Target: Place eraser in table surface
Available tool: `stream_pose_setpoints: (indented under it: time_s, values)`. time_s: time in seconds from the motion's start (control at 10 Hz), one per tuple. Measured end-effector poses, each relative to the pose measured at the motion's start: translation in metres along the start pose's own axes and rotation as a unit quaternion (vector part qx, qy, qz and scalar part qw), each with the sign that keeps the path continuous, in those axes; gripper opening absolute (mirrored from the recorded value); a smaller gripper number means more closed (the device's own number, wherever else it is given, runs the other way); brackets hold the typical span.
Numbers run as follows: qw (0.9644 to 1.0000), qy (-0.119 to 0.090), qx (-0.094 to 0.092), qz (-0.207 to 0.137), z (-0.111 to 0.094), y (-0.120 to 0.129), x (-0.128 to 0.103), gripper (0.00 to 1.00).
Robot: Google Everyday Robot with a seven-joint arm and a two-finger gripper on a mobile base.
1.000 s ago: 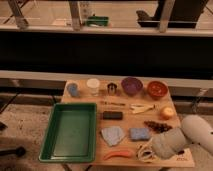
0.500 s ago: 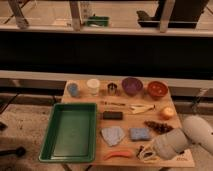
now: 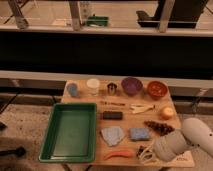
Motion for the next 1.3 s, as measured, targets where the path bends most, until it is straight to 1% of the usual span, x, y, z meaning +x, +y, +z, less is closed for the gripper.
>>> stream_pose_setpoints:
  time_s: [0.1, 0.2, 0.3, 0.5, 0.6, 0.7, 0.8, 0.9, 1.0, 1.1, 1.2, 1.3]
  values:
    - [0.9997, 0.021, 0.002, -0.016, -0.003, -0.007, -0.007, 0.32]
    - [0.9984, 0.046, 0.004, -0.032, -0.007, -0.013, -0.016, 0.42]
    - [0.9974, 0.06, 0.006, -0.039, -0.011, -0.018, -0.023, 0.52]
    - [0.996, 0.067, 0.005, -0.059, -0.009, -0.031, -0.032, 0.72]
    - [0.9949, 0.074, 0.004, -0.068, -0.009, -0.035, -0.035, 0.79]
    - [0.9938, 0.079, 0.003, -0.077, -0.007, -0.041, -0.037, 0.8]
    - [0.9924, 0.087, 0.002, -0.087, -0.005, -0.052, -0.038, 0.8]
    - [0.9921, 0.09, 0.001, -0.088, -0.005, -0.062, -0.035, 0.8]
    - [0.9922, 0.09, 0.0, -0.086, -0.004, -0.073, -0.032, 0.8]
    - [0.9927, 0.089, -0.003, -0.081, -0.002, -0.09, -0.027, 0.8]
    - [0.9934, 0.088, -0.01, -0.072, 0.002, -0.108, -0.022, 0.8]
    - [0.9937, 0.089, -0.014, -0.067, 0.005, -0.118, -0.02, 0.8]
